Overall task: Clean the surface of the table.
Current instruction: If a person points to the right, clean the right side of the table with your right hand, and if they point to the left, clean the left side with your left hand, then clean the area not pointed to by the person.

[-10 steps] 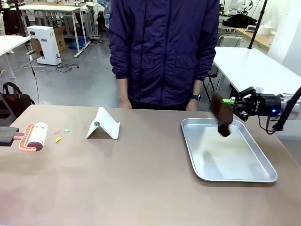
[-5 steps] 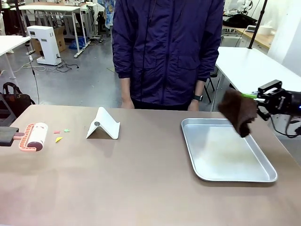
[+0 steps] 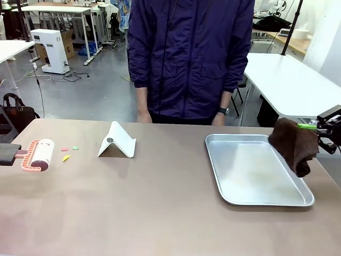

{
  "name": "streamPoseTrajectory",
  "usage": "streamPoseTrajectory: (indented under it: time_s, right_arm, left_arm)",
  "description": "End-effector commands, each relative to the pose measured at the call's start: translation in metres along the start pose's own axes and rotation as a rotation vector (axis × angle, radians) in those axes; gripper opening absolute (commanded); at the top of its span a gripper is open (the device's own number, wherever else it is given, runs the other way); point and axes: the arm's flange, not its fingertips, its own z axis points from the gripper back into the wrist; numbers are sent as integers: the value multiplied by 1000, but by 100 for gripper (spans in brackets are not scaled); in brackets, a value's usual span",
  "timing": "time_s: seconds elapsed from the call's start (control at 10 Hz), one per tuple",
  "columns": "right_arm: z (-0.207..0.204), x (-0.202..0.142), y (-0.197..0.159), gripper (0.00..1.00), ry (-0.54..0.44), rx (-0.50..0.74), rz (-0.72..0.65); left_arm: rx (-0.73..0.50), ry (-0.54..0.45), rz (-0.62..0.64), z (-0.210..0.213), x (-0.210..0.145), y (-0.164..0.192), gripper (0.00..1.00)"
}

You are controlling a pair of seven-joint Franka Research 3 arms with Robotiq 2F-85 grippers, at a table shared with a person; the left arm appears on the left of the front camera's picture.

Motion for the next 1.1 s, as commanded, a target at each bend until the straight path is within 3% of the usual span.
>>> streamPoseTrajectory:
  time_s: [0.0,1.0]
  right_arm:
    - [-8,3,8,9,12,6,12]
    - [-8,3,8,9,12,6,12]
  left_arm:
    - [-13,6,-4,1,-3,-3,0]
    - [-13,6,-4,1,-3,-3,0]
